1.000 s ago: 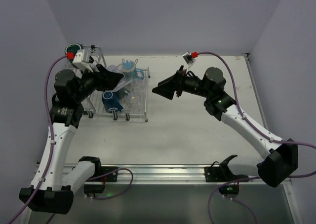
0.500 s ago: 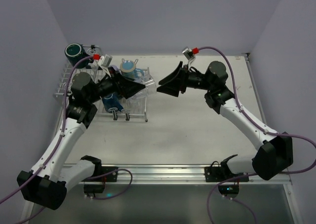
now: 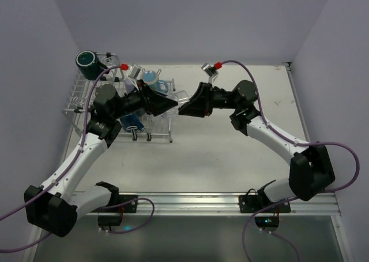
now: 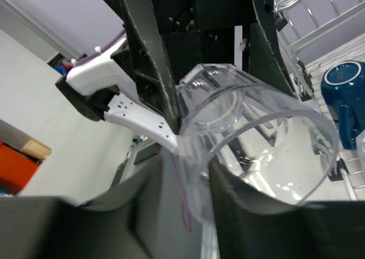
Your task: Unload the cups from the dish rack
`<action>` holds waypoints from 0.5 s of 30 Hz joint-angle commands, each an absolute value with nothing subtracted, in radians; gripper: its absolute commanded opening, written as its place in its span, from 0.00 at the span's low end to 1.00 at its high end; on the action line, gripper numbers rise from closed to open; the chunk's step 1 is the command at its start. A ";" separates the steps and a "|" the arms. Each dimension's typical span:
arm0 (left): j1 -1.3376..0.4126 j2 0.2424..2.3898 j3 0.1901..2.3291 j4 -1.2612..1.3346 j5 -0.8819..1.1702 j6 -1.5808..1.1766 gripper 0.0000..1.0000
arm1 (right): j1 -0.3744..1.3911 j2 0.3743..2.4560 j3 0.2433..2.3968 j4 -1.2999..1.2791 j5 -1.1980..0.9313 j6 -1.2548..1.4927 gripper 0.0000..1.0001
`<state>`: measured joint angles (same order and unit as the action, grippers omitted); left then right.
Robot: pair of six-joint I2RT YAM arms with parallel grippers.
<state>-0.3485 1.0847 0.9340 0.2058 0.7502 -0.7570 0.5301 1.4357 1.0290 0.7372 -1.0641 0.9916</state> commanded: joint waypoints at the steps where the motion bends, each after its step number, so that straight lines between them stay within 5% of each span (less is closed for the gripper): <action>1: -0.357 1.078 0.934 0.316 0.742 -0.798 0.26 | 0.534 1.430 1.009 0.867 -1.091 1.057 0.33; 4: -0.357 1.071 0.945 0.299 0.713 -0.785 0.57 | 0.529 1.399 0.979 0.865 -1.048 1.042 0.00; 5: -0.357 1.066 0.951 0.287 0.698 -0.763 0.73 | 0.528 1.391 0.973 0.864 -1.040 1.039 0.00; 8: -0.357 1.049 0.989 0.189 0.629 -0.677 0.97 | 0.506 1.371 0.953 0.844 -1.012 1.039 0.00; 13: -0.357 0.990 1.094 -0.085 0.428 -0.490 1.00 | 0.388 1.327 0.946 0.655 -0.959 0.953 0.00; 15: -0.357 0.970 1.108 -0.168 0.329 -0.416 1.00 | 0.344 1.296 0.998 0.382 -0.892 0.777 0.00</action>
